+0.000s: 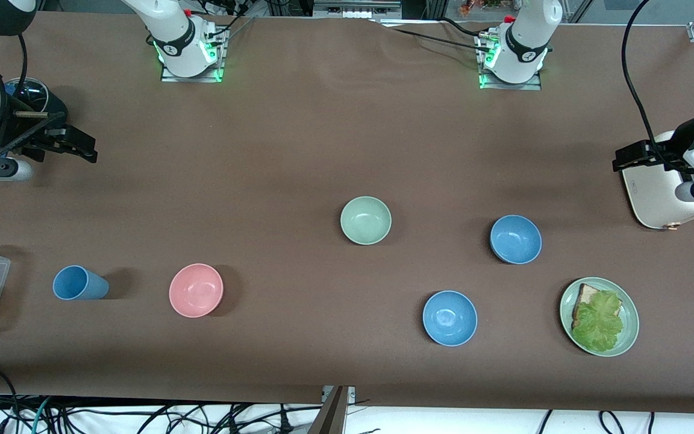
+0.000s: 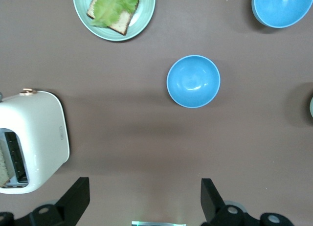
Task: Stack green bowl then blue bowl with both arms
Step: 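Move the left gripper out from its rest pose toward the blue bowls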
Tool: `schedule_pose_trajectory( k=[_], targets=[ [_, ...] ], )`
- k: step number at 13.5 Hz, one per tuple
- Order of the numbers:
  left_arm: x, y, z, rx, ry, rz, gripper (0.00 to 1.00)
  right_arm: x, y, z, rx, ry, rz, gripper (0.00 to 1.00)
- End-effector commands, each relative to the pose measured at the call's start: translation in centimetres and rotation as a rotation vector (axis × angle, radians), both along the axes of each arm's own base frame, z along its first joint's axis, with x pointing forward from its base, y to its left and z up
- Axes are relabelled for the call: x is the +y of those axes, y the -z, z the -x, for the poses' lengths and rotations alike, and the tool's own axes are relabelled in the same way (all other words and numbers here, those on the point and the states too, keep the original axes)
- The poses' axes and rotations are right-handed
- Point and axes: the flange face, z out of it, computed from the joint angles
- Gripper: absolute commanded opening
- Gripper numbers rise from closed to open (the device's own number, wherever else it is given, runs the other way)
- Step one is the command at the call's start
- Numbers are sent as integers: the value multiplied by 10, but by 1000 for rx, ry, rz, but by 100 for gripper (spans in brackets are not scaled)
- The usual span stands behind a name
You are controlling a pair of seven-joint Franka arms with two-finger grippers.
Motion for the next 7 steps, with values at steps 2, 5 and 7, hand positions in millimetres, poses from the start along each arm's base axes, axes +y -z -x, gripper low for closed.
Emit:
schedule_pose_trajectory(
  k=[2, 5, 7],
  targets=[
    [2, -10, -3, -12, -4, -24, 100, 19, -10, 2, -27, -24, 18, 100],
    [1, -10, -3, -12, -2, -24, 100, 16, -11, 1, -33, -14, 14, 100],
    [1, -10, -3, -12, -2, -24, 100, 16, -11, 1, -34, -12, 9, 100]
  ],
)
